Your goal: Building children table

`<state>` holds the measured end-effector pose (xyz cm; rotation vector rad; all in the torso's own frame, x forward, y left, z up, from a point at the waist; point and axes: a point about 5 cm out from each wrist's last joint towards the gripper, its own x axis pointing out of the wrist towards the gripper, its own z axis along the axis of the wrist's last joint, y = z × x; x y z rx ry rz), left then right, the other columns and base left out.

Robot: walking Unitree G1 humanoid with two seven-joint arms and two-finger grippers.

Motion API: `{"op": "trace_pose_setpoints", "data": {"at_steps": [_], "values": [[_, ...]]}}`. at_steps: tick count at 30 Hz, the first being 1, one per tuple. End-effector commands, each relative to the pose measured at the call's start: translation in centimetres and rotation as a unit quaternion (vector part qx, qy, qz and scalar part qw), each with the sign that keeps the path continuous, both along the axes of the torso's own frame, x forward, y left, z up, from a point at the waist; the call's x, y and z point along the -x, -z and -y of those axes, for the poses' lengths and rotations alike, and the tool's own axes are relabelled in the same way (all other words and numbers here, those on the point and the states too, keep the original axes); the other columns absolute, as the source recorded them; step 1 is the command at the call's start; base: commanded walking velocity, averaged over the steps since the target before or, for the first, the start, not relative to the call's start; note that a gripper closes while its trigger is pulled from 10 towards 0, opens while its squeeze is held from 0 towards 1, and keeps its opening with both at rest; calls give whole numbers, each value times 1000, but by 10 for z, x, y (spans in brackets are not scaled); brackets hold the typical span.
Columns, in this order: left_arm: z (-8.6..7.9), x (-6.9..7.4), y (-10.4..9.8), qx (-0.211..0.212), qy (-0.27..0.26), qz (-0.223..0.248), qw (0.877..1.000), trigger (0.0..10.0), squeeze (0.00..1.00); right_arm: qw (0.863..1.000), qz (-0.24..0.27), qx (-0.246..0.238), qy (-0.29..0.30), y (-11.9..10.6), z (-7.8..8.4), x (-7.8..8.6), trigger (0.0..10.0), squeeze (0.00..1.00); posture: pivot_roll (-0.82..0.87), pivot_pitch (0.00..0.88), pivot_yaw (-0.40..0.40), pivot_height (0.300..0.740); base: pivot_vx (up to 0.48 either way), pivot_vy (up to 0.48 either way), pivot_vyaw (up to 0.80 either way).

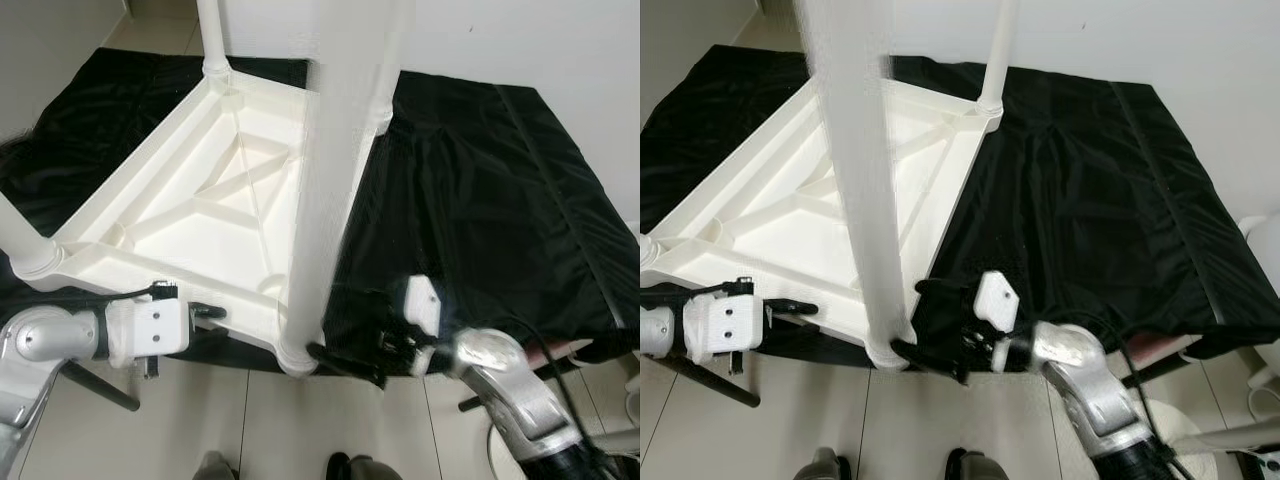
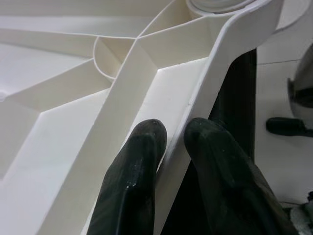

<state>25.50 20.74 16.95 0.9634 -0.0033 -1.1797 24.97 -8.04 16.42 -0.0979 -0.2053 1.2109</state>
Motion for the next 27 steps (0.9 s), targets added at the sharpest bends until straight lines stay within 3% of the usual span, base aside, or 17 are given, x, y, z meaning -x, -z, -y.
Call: {"op": "trace_pose_setpoints", "data": {"at_steps": [1, 6, 13, 14, 16, 19, 20, 21, 24, 27], "values": [[9, 5, 17, -8, 22, -28, 999, 10000, 0, 1000, 1, -1, 11, -1, -3, -4, 10000, 0, 111, 156, -32, 740, 0, 0, 0], [15, 2, 19, 0, 24, -19, 1000, 10000, 0, 1000, 7, -16, -1, -4, -12, -3, 10000, 0, 110, 158, -32, 740, 0, 0, 0], [30, 1, 22, 22, 37, -14, 999, 10000, 0, 997, 32, -34, 53, -9, -7, -11, 10000, 0, 102, 159, -36, 740, 0, 0, 0], [33, 2, 23, 26, 41, -14, 999, 10000, 0, 996, 37, -39, 72, -10, -3, -13, 10000, 0, 100, 160, -38, 740, 0, 0, 0], [44, 3, 25, 43, 52, -14, 998, 10000, 0, 992, 37, -52, 113, -14, 22, -12, 10000, 0, 92, 163, -38, 740, 0, 0, 0], [47, 4, 26, 48, 54, -13, 997, 10000, 0, 990, 39, -51, 124, -14, 32, -11, 10000, 0, 85, 163, -34, 740, 0, 0, 0], [49, 4, 27, 51, 56, -13, 997, 10000, 0, 988, 39, -47, 139, -13, 44, -10, 10000, 0, 82, 163, -33, 740, 0, 0, 0], [49, 4, 27, 51, 56, -13, 997, 10000, 0, 988, 39, -47, 139, -13, 44, -10, 10000, 0, 82, 163, -33, 740, 0, 0, 0], [54, 2, 27, 57, 59, -7, 997, 10000, 0, 981, 48, -27, 185, -11, 74, -14, 10000, 0, 71, 161, -20, 740, 0, 0, 0], [55, -1, 27, 59, 55, -1, 997, 10000, 0, 977, 56, -25, 206, -13, 84, -18, 10000, 0, 69, 160, -17, 740, 0, 0, 0]]}}
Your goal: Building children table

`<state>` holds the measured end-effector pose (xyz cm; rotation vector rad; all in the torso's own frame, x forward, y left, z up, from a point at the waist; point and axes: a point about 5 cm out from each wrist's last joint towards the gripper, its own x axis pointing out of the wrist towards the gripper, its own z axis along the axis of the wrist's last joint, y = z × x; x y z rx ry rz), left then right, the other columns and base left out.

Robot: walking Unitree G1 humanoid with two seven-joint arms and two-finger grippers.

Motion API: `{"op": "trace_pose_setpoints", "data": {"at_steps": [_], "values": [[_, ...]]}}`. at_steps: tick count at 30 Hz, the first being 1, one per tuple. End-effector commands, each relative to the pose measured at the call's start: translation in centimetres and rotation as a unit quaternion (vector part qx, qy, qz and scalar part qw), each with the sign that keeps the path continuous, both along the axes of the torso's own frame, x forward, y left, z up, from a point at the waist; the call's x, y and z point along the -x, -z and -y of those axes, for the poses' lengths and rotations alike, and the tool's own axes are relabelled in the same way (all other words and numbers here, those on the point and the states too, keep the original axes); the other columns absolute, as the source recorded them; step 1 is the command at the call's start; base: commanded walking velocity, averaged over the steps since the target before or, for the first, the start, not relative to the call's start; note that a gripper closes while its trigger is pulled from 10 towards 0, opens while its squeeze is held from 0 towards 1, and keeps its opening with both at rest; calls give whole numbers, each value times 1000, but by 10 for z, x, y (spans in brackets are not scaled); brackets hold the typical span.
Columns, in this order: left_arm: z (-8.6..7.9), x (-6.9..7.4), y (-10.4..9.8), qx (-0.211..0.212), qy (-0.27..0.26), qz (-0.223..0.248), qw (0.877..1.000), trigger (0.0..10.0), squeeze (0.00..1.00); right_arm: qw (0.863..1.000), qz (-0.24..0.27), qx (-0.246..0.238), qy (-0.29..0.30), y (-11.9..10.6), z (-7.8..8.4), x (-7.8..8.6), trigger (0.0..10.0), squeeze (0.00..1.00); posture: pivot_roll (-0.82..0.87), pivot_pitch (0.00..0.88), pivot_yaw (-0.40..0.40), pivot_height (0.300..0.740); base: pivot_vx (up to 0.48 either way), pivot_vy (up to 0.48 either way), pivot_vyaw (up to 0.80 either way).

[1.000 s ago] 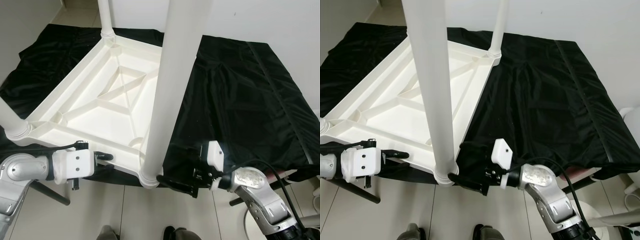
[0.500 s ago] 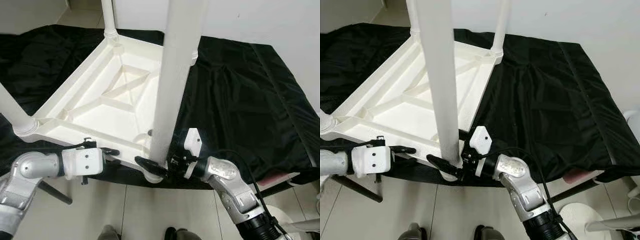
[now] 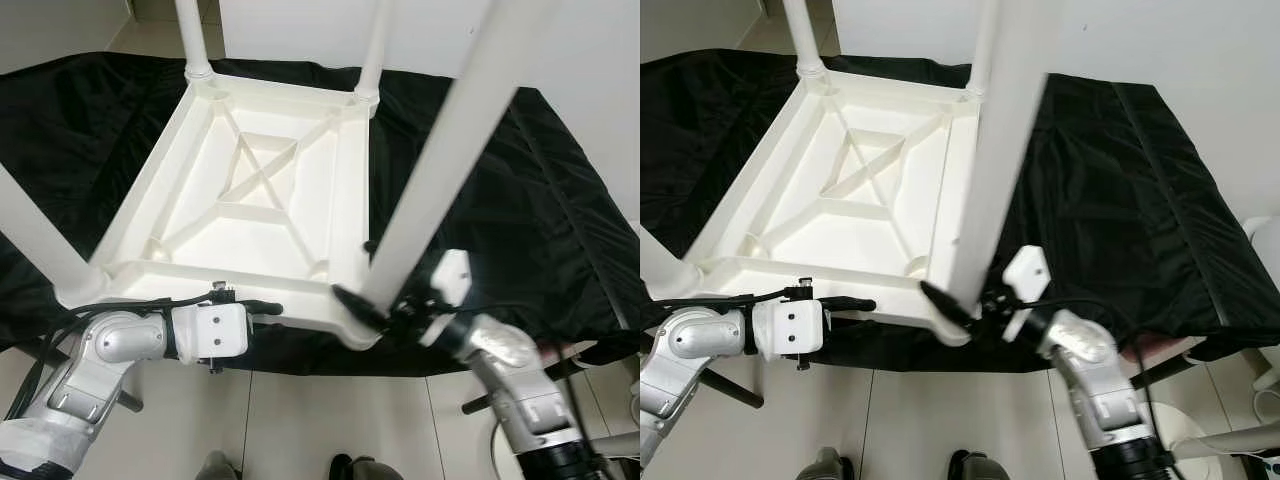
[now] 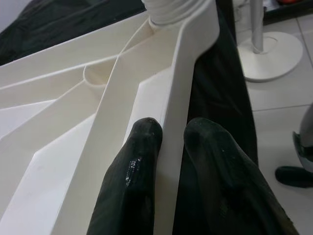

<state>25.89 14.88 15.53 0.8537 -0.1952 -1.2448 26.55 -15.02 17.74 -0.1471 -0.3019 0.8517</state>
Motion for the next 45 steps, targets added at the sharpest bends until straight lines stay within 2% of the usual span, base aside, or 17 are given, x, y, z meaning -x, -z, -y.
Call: {"op": "trace_pose_setpoints", "data": {"at_steps": [1, 3, 7, 11, 14, 18, 25, 26, 27, 32, 33, 35, 36, 37, 38, 39, 45], "values": [[-2, -1, 12, -25, -8, -16, 1000, 10000, 0, 999, 3, -11, 53, -2, 23, -8, 10000, 0, 66, 158, -13, 740, 0, 0, 0], [-1, -15, 12, -22, -41, 3, 999, 10000, 0, 995, 10, -37, 94, -6, 30, -22, 10000, 0, 64, 157, -11, 740, 0, 0, 0], [-2, -20, 11, -21, -54, 10, 998, 10000, 0, 993, 14, -48, 106, -7, 30, -27, 10000, 0, 64, 157, -11, 740, 0, 0, 0], [-3, -37, 11, -14, -118, 23, 993, 10000, 0, 987, 22, -85, 133, -10, 20, -39, 10000, 0, 66, 158, -13, 740, 0, 0, 0], [-5, -46, 10, -10, -157, 31, 987, 10000, 0, 987, 22, -94, 129, -8, 9, -41, 10000, 0, 68, 158, -18, 740, 0, 0, 0], [-5, -43, 4, 10, -154, 38, 987, 10000, 0, 993, 7, -82, 86, 0, -2, -33, 10000, 0, 72, 159, -23, 740, 0, 0, 0], [1, -28, -22, 151, -133, -15, 979, 10000, 0, 991, -38, -78, 100, 10, 9, -28, 10000, 0, 69, 154, -29, 740, 0, 0, 0], [1, -28, -22, 151, -133, -15, 979, 10000, 0, 991, -38, -78, 100, 10, 9, -28, 10000, 0, 69, 154, -29, 740, 0, 0, 0], [8, -25, -35, 196, -123, -32, 972, 10000, 0, 992, -41, -75, 97, 11, 12, -28, 10000, 0, 73, 149, -34, 740, 0, 0, 0], [26, -19, -60, 258, -85, -68, 960, 10000, 0, 994, -34, -57, 86, 8, 15, -32, 9451, 0, 69, 133, -29, 740, 0, 0, 0], [28, -21, -58, 253, -92, -80, 960, 10000, 0, 995, -33, -49, 78, 7, 15, -33, 4392, 0, 67, 128, -29, 740, 0, 0, 0], [28, -21, -58, 253, -92, -80, 960, 10000, 0, 995, -33, -49, 78, 7, 15, -33, 4392, 0, 67, 128, -29, 740, 0, 0, 0], [30, -24, -55, 243, -104, -86, 961, 10000, 0, 996, -32, -41, 72, 7, 15, -34, 3608, 0, 65, 125, -29, 740, 0, 0, 0], [32, -28, -47, 231, -127, -96, 960, 10000, 0, 997, -35, -35, 64, 7, 15, -35, 1529, 0, 61, 117, -32, 740, 0, 0, 0], [32, -28, -47, 231, -127, -96, 960, 10000, 0, 997, -35, -35, 64, 7, 15, -35, 1529, 0, 61, 117, -32, 740, 0, 0, 0], [34, -30, -40, 222, -143, -106, 959, 10000, 0, 997, -39, -29, 60, 8, 15, -35, 235, 0, 61, 117, -32, 740, 0, 0, 0], [44, -27, -30, 220, -155, -129, 954, 10000, 0, 997, -56, -16, 52, 12, 16, -33, 0, 0, 54, 108, -43, 740, 0, 0, 0]]}}
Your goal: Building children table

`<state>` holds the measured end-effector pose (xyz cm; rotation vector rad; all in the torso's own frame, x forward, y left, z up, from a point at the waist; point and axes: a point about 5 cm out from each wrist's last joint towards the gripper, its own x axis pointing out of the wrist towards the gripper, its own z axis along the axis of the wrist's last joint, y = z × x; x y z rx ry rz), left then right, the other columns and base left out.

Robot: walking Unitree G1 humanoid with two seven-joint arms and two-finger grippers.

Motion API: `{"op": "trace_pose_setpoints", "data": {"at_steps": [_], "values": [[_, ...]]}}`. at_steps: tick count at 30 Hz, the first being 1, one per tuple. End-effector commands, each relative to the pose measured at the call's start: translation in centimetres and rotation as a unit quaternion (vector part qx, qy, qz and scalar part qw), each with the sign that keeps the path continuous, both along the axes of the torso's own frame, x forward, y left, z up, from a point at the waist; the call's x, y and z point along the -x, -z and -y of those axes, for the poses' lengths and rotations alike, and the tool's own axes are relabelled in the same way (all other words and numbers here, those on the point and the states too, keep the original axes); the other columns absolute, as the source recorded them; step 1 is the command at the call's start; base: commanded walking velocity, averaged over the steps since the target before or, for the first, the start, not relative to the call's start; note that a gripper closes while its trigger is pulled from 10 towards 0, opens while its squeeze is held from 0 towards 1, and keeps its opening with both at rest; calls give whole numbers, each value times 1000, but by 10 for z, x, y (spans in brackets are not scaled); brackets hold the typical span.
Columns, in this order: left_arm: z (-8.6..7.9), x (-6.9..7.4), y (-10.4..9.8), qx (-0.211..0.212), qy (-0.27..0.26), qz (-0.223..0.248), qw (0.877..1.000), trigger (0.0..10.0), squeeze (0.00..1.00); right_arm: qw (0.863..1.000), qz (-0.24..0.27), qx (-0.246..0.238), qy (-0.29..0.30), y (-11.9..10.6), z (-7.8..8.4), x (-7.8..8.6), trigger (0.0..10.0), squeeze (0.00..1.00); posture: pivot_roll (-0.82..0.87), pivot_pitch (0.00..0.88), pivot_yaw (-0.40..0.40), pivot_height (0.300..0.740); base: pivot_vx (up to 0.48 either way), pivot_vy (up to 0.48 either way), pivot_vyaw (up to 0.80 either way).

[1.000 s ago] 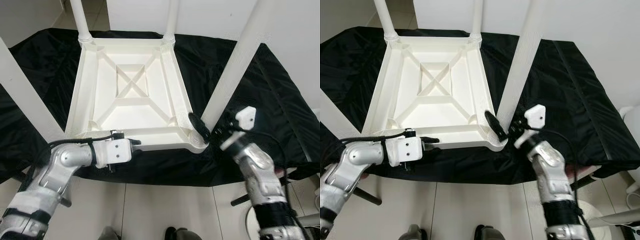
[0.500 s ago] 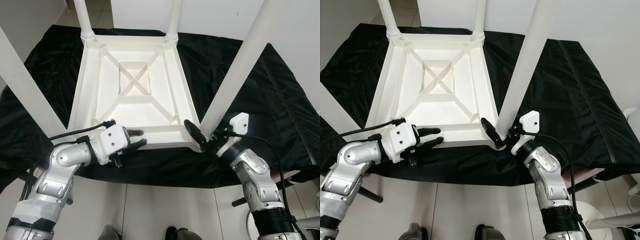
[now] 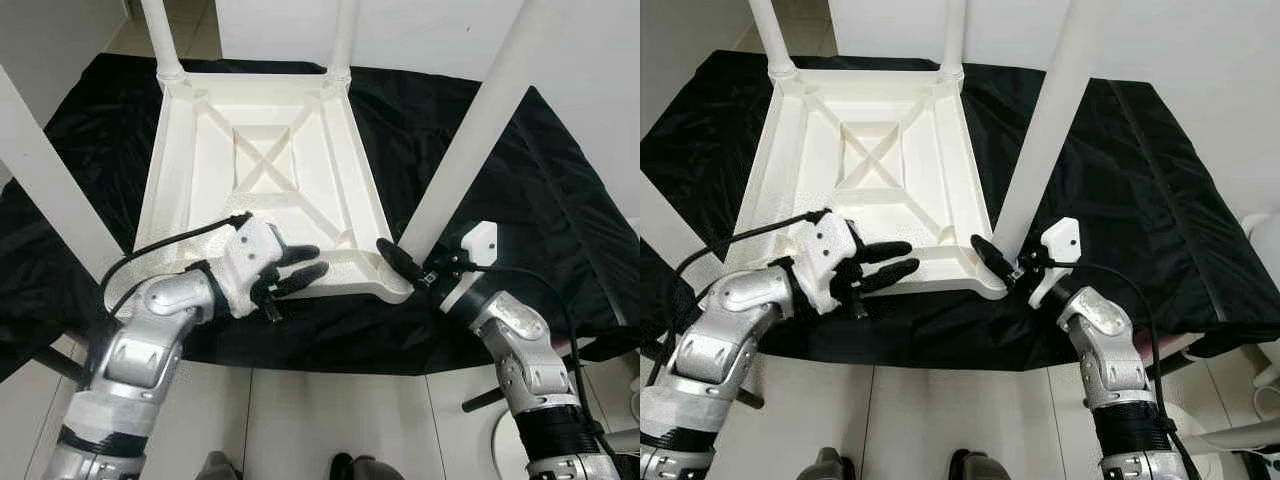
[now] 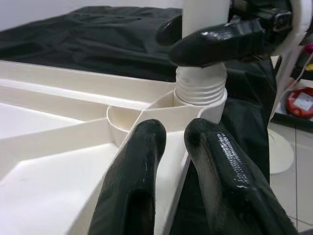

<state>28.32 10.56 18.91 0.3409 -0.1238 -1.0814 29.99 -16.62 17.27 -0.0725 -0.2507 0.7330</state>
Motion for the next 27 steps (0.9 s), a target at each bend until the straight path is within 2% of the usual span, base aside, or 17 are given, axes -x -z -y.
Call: {"op": "trace_pose_setpoints", "data": {"at_steps": [1, 5, 6, 7, 8, 9, 12, 14, 15, 17, 20, 25, 26, 27], "values": [[1, -2, 4, 16, -63, -1, 998, 10000, 0, 1000, -21, 14, -6, 7, 0, 1, 0, 0, 54, 108, -43, 740, 0, 0, 0], [11, 2, 9, 33, -87, -32, 995, 10000, 0, 999, -37, 5, -5, 12, 0, 6, 0, 0, 44, 99, -45, 740, 0, 0, 0], [12, 2, 9, 42, -101, -38, 993, 10000, 0, 999, -41, -4, 6, 11, 0, 6, 2392, 0, 41, 97, -44, 740, 0, 0, 0], [12, 2, 9, 42, -101, -38, 993, 10000, 0, 999, -41, -4, 6, 11, 0, 6, 2392, 0, 41, 97, -44, 740, 0, 0, 0], [13, 0, 9, 55, -122, -42, 990, 10000, 0, 999, -45, -15, 13, 11, -3, 6, 10000, 0, 28, 91, -33, 740, 0, 0, 0], [16, -2, 10, 60, -145, -41, 987, 10000, 0, 998, -34, -24, 47, 9, -10, 6, 10000, 0, 28, 91, -33, 740, 0, 0, 0], [17, -3, 11, 63, -159, -39, 984, 10000, 0, 997, -25, -30, 72, 7, -15, 7, 10000, 0, 23, 95, -35, 740, 0, 0, 0], [19, -6, 12, 70, -180, -40, 980, 10000, 0, 989, -32, -50, 133, 8, -22, 8, 10000, 0, 21, 100, -32, 740, 0, 0, 0], [19, -6, 12, 70, -180, -40, 980, 10000, 0, 989, -32, -50, 133, 8, -22, 8, 10000, 0, 21, 100, -32, 740, 0, 0, 0], [18, -8, 9, 77, -198, -30, 977, 10000, 0, 981, -46, -71, 172, 11, -25, 9, 10000, 0, 19, 101, -30, 740, 0, 0, 0], [17, -10, 9, 82, -209, -43, 974, 10000, 0, 970, -51, -99, 215, 13, -31, 13, 10000, 0, 20, 103, -30, 740, 0, 0, 0], [13, -13, 11, 76, -226, -51, 970, 10000, 0, 957, -43, -89, 272, 14, -38, 17, 10000, 0, 13, 109, -27, 740, 0, 0, 0], [13, -14, 11, 76, -230, -50, 969, 10000, 0, 951, -47, -90, 291, 15, -39, 17, 10000, 0, 13, 108, -26, 740, 0, 0, 0], [12, -15, 10, 78, -234, -49, 968, 10000, 0, 939, -55, -100, 325, 17, -38, 17, 10000, 0, 11, 110, -28, 740, 0, 0, 0]]}}
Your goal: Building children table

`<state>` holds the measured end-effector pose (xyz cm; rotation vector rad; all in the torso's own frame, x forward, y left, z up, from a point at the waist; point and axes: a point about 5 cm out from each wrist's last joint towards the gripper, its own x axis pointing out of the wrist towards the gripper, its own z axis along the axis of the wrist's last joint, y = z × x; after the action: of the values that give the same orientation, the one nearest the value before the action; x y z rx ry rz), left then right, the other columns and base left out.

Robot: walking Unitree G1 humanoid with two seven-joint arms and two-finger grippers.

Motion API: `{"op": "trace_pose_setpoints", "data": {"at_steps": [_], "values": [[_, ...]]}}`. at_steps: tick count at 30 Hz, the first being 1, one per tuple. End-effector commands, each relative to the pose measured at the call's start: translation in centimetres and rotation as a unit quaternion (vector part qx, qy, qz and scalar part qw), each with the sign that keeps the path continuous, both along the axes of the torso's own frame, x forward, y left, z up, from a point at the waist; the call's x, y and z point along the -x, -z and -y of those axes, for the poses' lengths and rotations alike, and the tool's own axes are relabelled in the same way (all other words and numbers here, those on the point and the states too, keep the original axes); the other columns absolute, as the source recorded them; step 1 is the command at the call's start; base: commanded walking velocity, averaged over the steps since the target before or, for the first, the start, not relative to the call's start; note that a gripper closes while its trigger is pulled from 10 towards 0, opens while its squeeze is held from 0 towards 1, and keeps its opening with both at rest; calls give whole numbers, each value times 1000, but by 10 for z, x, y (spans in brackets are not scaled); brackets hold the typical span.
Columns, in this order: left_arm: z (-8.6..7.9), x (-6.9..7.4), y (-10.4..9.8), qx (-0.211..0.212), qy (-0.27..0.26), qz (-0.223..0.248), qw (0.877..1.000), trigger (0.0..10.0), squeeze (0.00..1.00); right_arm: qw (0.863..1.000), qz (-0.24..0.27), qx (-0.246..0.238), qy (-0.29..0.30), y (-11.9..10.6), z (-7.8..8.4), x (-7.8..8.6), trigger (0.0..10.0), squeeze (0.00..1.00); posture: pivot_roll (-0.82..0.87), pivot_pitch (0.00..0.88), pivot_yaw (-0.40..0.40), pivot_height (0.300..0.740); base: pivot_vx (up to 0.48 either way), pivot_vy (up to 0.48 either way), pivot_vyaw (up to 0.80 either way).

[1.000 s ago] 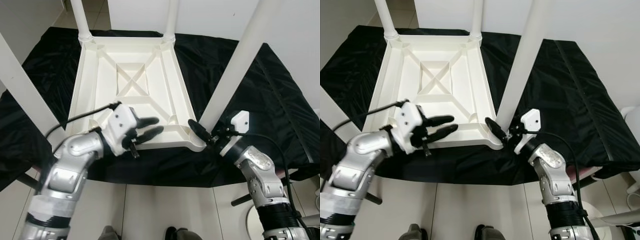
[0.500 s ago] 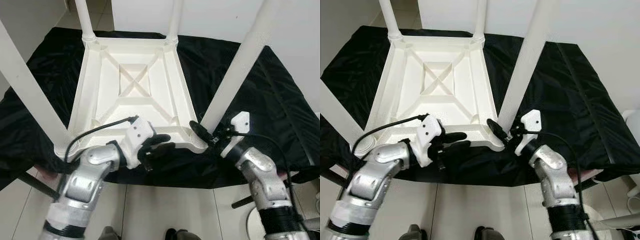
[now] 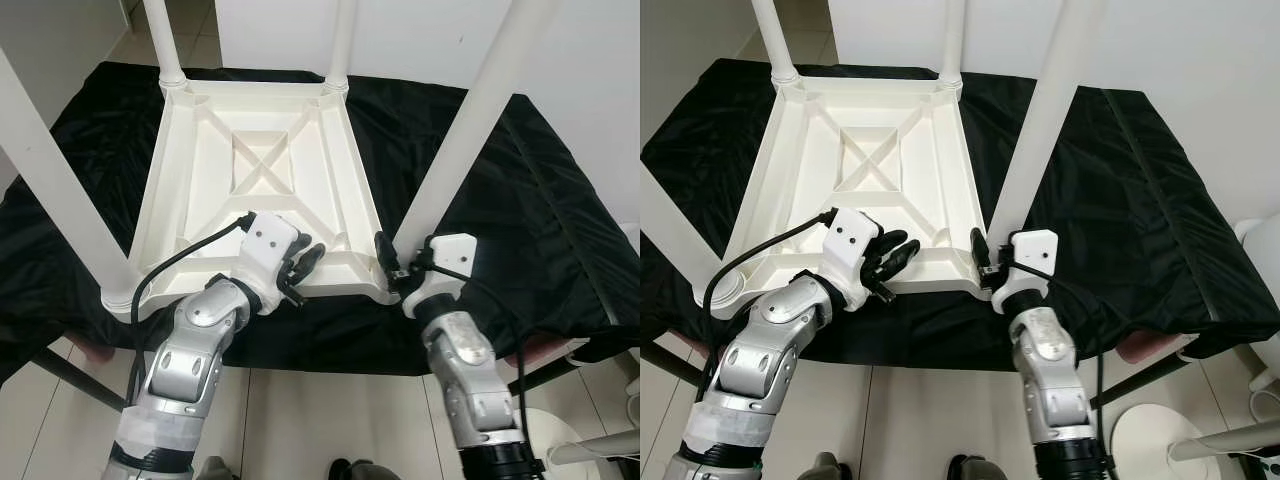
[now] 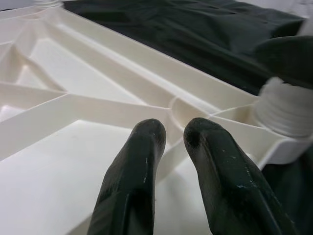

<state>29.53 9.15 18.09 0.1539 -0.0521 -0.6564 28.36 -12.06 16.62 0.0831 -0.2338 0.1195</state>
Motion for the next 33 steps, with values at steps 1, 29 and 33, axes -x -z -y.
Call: {"op": "trace_pose_setpoints", "data": {"at_steps": [1, 29, 33], "values": [[-2, -4, 1, -4, -27, -4, 1000, 10000, 0, 997, -36, -13, 65, 11, 7, 1, 10000, 0, 8, 113, -27, 740, 0, 0, 0], [-1, -8, 0, -39, -52, 25, 998, 10000, 0, 996, -19, 48, -75, -1, 5, 10, 10000, 0, -4, 130, -44, 740, 0, 0, 0], [2, -4, 0, -34, -32, 21, 999, 10000, 0, 990, -11, 79, -116, -5, 18, 5, 10000, 0, -8, 132, -48, 740, 0, 0, 0]]}}
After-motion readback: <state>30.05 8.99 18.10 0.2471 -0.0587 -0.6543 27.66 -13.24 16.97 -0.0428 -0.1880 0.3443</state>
